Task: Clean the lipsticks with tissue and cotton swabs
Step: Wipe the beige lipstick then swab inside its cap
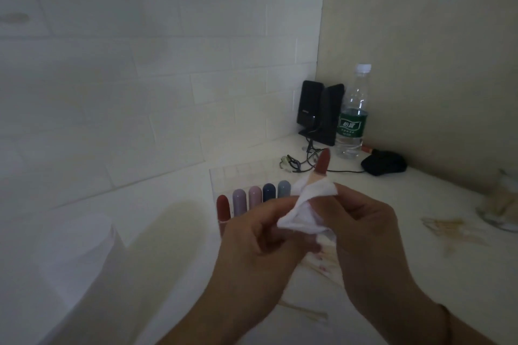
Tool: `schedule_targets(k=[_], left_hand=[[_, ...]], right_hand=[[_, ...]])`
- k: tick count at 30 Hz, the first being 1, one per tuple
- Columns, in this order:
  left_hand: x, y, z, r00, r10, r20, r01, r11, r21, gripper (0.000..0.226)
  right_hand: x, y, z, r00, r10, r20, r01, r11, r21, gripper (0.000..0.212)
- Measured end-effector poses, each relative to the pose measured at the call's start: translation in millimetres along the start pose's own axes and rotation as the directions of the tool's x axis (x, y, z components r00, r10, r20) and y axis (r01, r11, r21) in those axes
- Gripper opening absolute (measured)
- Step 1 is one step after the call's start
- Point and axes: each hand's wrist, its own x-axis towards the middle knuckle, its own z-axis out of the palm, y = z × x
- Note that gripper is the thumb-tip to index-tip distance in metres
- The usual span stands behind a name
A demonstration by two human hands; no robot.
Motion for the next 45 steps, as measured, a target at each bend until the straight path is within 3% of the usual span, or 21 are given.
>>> schedule_targets(k=[2, 4, 6, 9, 11, 14, 17, 18, 20, 22, 24, 27, 29, 31, 34, 36, 38, 40, 42, 44, 45], left_hand=[[4, 3, -4, 0.972, -0.115, 0.203, 0.195, 0.879, -0.435, 0.041], [7, 2, -6, 0.945, -0.147, 0.292, 0.286, 0.805, -0.52, 0.036], [7, 0, -4, 0.946, -0.193, 0.262, 0.3, 0.83, -0.471, 0.024], [7, 2, -2, 0.961, -0.237, 0.14, 0.271, 0.9, -0.34, 0.028], [6, 3, 1, 0.984, -0.176, -0.011, 0.174, 0.98, -0.1, 0.035], [4, 1, 4, 0.96, 0.038, -0.278, 0.039, 0.963, 0.267, 0.018], [-1, 4, 6, 0.949, 0.13, -0.286, -0.013, 0.925, 0.379, 0.028], [-2, 7, 6, 0.96, 0.112, -0.255, -0.028, 0.95, 0.312, 0.028], [-1, 11, 3, 0.989, -0.032, -0.142, 0.025, 0.998, -0.052, 0.031], [4, 14, -1, 0.971, -0.226, 0.081, 0.238, 0.859, -0.454, 0.029], [5, 13, -5, 0.926, -0.315, 0.207, 0.374, 0.702, -0.606, 0.03], [4, 12, -3, 0.915, -0.354, 0.194, 0.389, 0.643, -0.66, 0.035], [4, 10, -1, 0.919, -0.379, 0.112, 0.361, 0.688, -0.63, 0.019], [6, 10, 1, 0.938, -0.345, -0.011, 0.285, 0.793, -0.539, 0.022], [2, 8, 3, 0.955, -0.125, -0.269, 0.083, 0.984, -0.16, 0.03], [-2, 7, 6, 0.934, 0.07, -0.35, -0.045, 0.996, 0.078, 0.025], [-4, 5, 9, 0.937, 0.143, -0.318, -0.114, 0.988, 0.108, 0.024], [-3, 3, 6, 0.971, 0.039, -0.234, -0.064, 0.993, -0.098, 0.029], [0, 5, 2, 0.99, -0.139, 0.029, 0.138, 0.893, -0.428, 0.044], [2, 11, 1, 0.927, -0.229, 0.296, 0.362, 0.751, -0.552, 0.052], [3, 11, 1, 0.907, -0.243, 0.344, 0.407, 0.715, -0.568, 0.047]], right_hand=[[2, -7, -5, 0.998, 0.025, 0.056, -0.028, 0.999, 0.046, 0.019], [3, -9, -6, 0.992, 0.038, 0.117, -0.046, 0.997, 0.064, 0.007], [3, -5, -6, 0.991, 0.022, 0.135, -0.03, 0.998, 0.062, 0.018], [3, 3, -4, 0.993, -0.005, 0.121, 0.002, 1.0, 0.025, 0.022], [1, 6, 0, 0.996, -0.029, 0.085, 0.03, 1.0, -0.009, 0.009], [-3, 9, 5, 0.998, -0.052, 0.027, 0.054, 0.995, -0.084, 0.014], [-3, 8, 7, 0.994, -0.087, 0.067, 0.094, 0.99, -0.107, 0.013], [-2, 6, 6, 0.994, -0.067, 0.081, 0.072, 0.995, -0.062, 0.019], [0, 4, -1, 0.993, -0.017, 0.116, 0.016, 1.0, 0.008, 0.02], [2, 2, -8, 0.977, 0.035, 0.212, -0.059, 0.992, 0.108, 0.014], [3, 2, -12, 0.949, 0.04, 0.312, -0.116, 0.966, 0.229, 0.028], [4, 2, -12, 0.946, -0.001, 0.325, -0.064, 0.98, 0.189, 0.041], [5, 3, -10, 0.965, -0.013, 0.262, -0.037, 0.983, 0.183, 0.024], [4, 2, -7, 0.978, -0.021, 0.206, -0.015, 0.985, 0.172, 0.016], [3, 1, -3, 0.99, -0.048, 0.135, 0.038, 0.997, 0.074, 0.014], [2, 0, 0, 0.99, -0.052, 0.133, 0.046, 0.998, 0.053, 0.014], [1, -1, 0, 0.992, -0.045, 0.115, 0.042, 0.999, 0.026, 0.012], [1, 0, -3, 0.991, -0.043, 0.127, 0.043, 0.999, 0.002, 0.007], [1, 0, -7, 0.986, 0.002, 0.165, -0.009, 0.999, 0.04, 0.022], [1, -1, -11, 0.971, 0.086, 0.221, -0.113, 0.987, 0.11, 0.033], [1, 0, -12, 0.964, 0.106, 0.244, -0.142, 0.981, 0.134, 0.034]])
